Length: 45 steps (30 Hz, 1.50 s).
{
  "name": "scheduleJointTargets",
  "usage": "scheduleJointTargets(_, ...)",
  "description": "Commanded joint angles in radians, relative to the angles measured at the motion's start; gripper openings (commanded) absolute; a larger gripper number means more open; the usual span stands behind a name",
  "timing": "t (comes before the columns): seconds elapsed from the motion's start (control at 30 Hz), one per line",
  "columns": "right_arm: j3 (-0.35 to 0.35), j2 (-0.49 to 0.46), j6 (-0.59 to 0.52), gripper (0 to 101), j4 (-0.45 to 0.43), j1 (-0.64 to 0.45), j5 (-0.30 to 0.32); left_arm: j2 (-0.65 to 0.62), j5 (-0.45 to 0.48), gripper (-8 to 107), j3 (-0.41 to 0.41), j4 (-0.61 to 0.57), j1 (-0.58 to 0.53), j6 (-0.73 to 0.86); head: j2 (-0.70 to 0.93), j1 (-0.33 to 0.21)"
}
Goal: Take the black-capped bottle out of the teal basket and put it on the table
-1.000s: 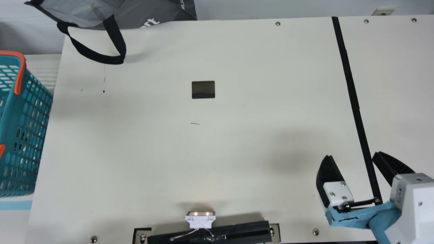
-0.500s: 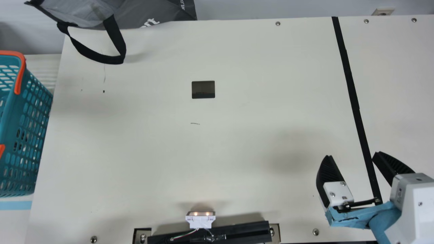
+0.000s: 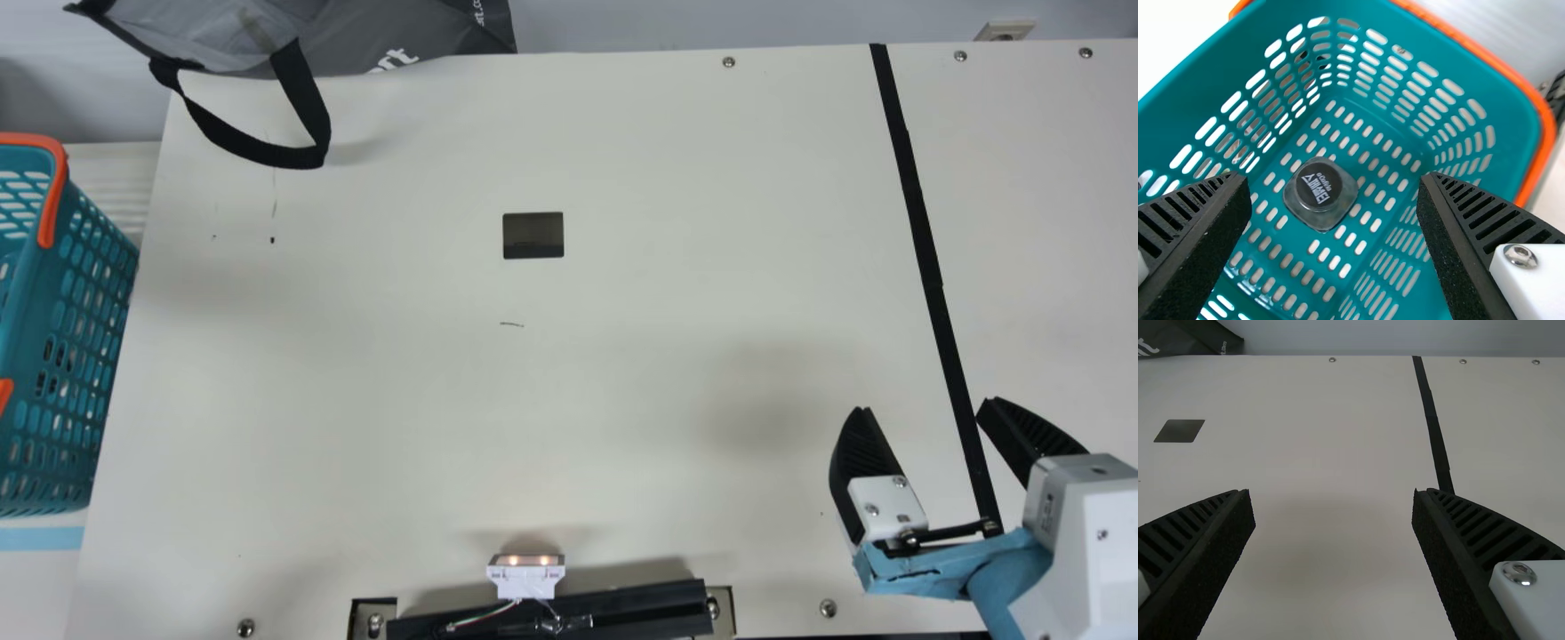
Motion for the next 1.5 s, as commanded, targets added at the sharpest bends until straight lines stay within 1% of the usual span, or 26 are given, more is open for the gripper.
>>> scheduleJointTargets(0.0,0.000,0.000,0.000,91,0.000,0.000,0.000,0.024,-0.002,107,-0.005,-0.002,0.006,0.002,0.003,-0.009)
scheduleJointTargets(0.37,0.000,0.000,0.000,91,0.000,0.000,0.000,0.129,-0.020,107,-0.033,-0.017,0.027,0.019,0.003,-0.009)
scheduleJointTargets(0.8,0.000,0.000,0.000,91,-0.001,0.000,0.000,0.227,-0.027,107,-0.082,-0.024,0.013,0.021,0.003,-0.009)
scheduleJointTargets(1.47,0.000,0.000,0.000,91,-0.001,0.000,0.001,0.306,-0.041,107,-0.101,-0.003,-0.005,0.013,0.003,-0.009)
